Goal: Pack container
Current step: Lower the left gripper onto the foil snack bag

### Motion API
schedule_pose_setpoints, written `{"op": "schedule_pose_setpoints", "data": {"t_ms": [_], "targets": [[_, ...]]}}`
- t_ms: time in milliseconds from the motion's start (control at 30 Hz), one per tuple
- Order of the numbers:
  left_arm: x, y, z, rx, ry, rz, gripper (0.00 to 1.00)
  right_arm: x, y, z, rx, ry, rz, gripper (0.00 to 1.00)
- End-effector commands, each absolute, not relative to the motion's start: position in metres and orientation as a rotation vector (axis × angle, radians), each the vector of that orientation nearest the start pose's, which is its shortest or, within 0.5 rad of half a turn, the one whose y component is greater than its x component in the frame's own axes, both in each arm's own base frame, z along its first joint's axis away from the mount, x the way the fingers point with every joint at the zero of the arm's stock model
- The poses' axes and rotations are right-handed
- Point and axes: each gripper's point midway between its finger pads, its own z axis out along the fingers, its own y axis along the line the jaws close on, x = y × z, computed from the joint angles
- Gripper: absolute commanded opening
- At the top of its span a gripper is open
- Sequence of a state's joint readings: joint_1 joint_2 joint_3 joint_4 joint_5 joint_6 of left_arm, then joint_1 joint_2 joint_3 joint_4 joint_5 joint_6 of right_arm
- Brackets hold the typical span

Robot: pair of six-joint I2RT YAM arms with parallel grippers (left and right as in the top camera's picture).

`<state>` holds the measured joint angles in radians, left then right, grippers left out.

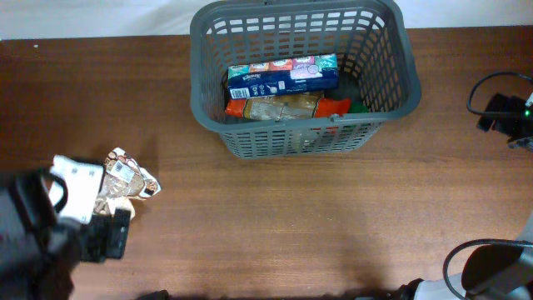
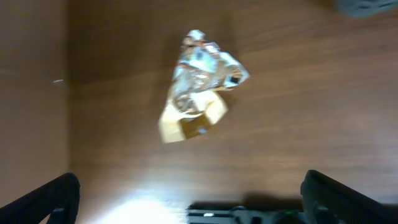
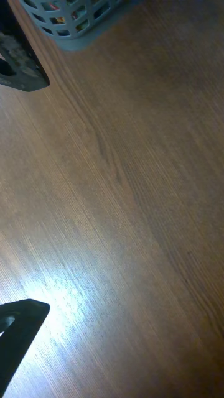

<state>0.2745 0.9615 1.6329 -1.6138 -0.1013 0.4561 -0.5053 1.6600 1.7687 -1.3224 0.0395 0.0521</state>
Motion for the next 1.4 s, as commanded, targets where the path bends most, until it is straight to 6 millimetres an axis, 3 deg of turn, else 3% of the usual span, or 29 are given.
{"op": "schedule_pose_setpoints", "data": {"t_ms": [0, 167, 433, 600, 800, 1000, 1167, 1367], "targets": [[0.149, 0.076, 0.335, 0.178, 2.536, 0.546, 0.99, 0.317, -0.185, 0.23, 0.8, 2.684, -0.163, 0.99], [0.152, 0.076, 0.33, 0.27, 2.553, 0.568, 1.0, 0.317, -0.185, 0.23, 0.8, 2.684, -0.163, 0.99], [0.174, 0.09, 0.266, 0.342, 2.825, 0.527, 0.99, 0.317, -0.185, 0.23, 0.8, 2.684, -0.163, 0.99], [0.203, 0.099, 0.225, 0.368, 2.961, 0.467, 1.0, 0.317, -0.185, 0.23, 0.8, 2.684, -0.163, 0.99], [0.256, 0.12, 0.187, 0.231, 2.997, 0.417, 0.99, 0.317, -0.185, 0.23, 0.8, 2.684, -0.163, 0.99], [0.279, 0.122, 0.145, 0.201, 3.066, 0.225, 1.0, 0.317, -0.185, 0.23, 0.8, 2.684, -0.163, 0.99], [0.292, 0.112, 0.126, 0.181, 3.063, 0.041, 0.99, 0.317, -0.185, 0.23, 0.8, 2.684, -0.163, 0.99], [0.302, 0.116, 0.118, 0.193, 3.044, 0.057, 1.0, 0.317, -0.185, 0.23, 0.8, 2.684, -0.163, 0.99]]}}
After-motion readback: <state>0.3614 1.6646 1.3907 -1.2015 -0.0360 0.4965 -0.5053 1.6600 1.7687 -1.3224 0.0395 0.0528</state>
